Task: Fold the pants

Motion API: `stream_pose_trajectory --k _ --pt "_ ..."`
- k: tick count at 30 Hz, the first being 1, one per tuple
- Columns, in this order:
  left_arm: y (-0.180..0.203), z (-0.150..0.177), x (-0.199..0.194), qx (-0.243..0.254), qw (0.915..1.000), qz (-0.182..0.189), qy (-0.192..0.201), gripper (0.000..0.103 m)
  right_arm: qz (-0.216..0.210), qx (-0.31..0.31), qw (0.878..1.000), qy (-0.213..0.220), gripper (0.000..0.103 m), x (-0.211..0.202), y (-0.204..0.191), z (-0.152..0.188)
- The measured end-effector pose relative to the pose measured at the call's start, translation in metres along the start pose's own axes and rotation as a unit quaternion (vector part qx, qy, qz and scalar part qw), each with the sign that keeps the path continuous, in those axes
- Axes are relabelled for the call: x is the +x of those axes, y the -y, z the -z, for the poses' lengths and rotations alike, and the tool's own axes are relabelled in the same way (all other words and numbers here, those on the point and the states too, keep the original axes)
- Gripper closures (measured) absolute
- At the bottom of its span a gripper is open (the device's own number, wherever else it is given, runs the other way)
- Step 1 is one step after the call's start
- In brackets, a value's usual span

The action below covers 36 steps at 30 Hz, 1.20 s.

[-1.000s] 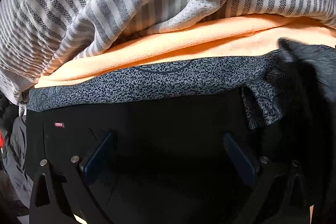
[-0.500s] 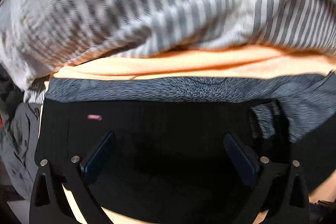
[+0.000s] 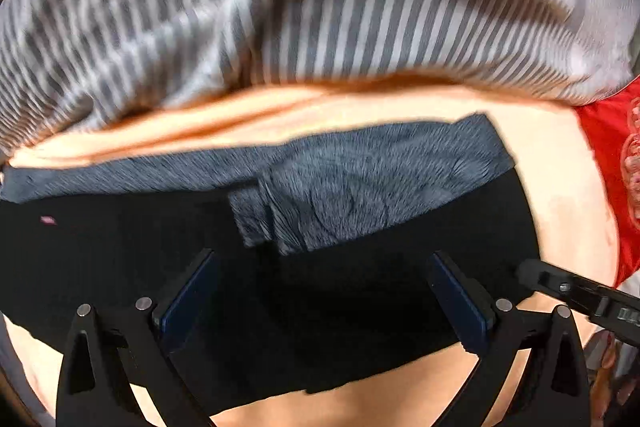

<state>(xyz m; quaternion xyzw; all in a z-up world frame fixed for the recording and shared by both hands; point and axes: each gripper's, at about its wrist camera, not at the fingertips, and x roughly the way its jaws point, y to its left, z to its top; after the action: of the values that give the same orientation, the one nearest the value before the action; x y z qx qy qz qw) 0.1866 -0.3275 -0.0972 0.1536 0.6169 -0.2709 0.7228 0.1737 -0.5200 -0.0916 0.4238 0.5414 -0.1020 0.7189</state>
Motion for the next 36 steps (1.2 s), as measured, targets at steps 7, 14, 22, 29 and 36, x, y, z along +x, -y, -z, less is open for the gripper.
stream_pose_trajectory --k 7,14,22,29,36 --pt "-0.047 0.012 0.035 -0.060 0.9957 -0.060 -0.036 0.000 -0.017 -0.005 1.000 -0.010 0.085 0.009 0.008 0.004" --pt "-0.079 0.018 -0.003 -0.074 0.9903 -0.115 -0.026 0.000 -0.022 -0.019 0.999 -0.036 0.068 -0.012 0.003 0.008" --pt "-0.108 0.074 -0.040 -0.175 0.9755 -0.127 -0.041 0.000 -0.015 -0.056 0.995 -0.084 0.041 -0.025 -0.004 0.033" --pt "-0.143 0.126 -0.044 -0.259 0.9580 -0.110 -0.054 0.000 0.003 -0.100 0.988 -0.114 0.037 -0.014 -0.023 0.040" --pt "-0.180 0.147 -0.054 -0.267 0.9576 -0.096 -0.049 0.000 0.019 -0.101 0.988 -0.113 0.037 0.008 -0.058 0.057"
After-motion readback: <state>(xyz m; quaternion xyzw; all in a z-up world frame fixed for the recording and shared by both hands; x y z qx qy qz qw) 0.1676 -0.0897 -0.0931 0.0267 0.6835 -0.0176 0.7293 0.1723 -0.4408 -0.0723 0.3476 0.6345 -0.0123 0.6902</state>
